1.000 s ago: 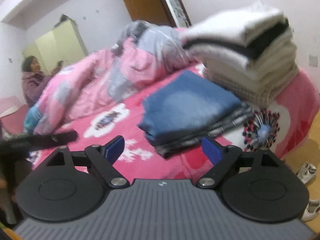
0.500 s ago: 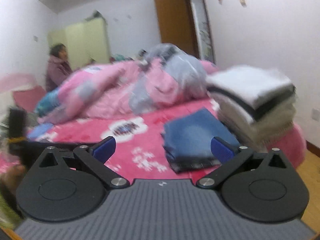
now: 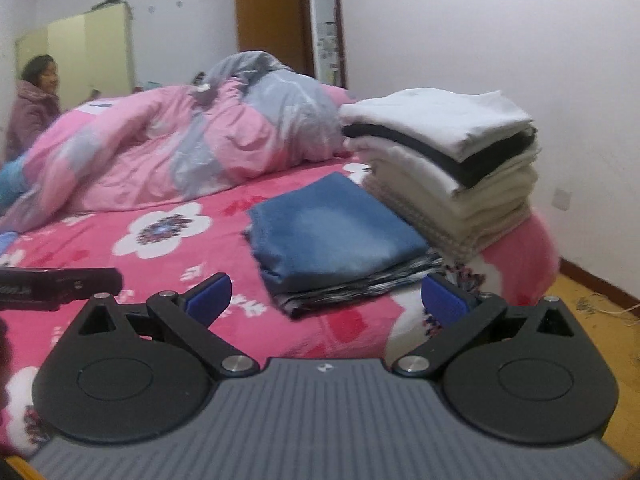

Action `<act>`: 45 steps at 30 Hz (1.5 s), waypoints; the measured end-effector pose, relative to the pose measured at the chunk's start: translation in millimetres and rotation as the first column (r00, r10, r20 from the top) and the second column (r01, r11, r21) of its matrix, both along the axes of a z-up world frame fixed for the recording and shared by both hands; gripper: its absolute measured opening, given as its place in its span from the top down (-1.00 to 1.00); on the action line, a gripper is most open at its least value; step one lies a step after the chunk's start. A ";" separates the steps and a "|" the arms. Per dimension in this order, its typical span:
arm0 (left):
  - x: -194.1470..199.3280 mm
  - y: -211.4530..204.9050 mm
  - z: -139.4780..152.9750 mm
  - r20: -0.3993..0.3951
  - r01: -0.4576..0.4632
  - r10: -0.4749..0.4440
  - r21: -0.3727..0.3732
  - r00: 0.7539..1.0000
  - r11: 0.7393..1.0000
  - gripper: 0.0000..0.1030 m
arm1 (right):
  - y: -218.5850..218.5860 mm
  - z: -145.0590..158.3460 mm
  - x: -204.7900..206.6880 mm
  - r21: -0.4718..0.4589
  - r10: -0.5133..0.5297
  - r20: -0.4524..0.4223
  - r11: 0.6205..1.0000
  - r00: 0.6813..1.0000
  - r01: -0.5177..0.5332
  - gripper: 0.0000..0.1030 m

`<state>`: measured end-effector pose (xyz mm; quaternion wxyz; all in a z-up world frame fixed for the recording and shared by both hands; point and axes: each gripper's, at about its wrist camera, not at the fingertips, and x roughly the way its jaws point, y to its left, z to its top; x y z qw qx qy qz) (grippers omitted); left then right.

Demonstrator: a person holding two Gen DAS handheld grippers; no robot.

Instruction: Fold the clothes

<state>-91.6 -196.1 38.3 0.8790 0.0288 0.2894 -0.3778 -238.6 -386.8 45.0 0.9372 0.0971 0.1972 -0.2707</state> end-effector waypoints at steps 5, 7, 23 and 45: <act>2.2 -4.4 -2.6 0.015 -0.016 0.015 0.022 1.000 1.000 -1.00 | -0.4 -5.2 12.0 -0.005 -0.044 -0.031 0.999 0.999 0.044 -0.97; 5.3 -5.4 -4.8 0.003 -0.017 0.017 0.030 1.000 0.999 -1.00 | 0.5 -6.4 15.4 -0.011 -0.054 -0.037 0.998 0.998 0.054 -0.97; 16.4 -17.0 -17.6 0.017 -0.075 0.074 0.072 0.997 0.995 -1.00 | -0.1 -16.2 37.9 0.040 -0.060 -0.036 0.997 0.998 0.061 -0.97; 18.4 -38.9 -37.2 -0.010 -0.064 0.066 0.156 0.998 0.986 -1.00 | -2.8 -41.5 57.2 0.032 -0.108 -0.180 0.993 0.978 0.115 -0.97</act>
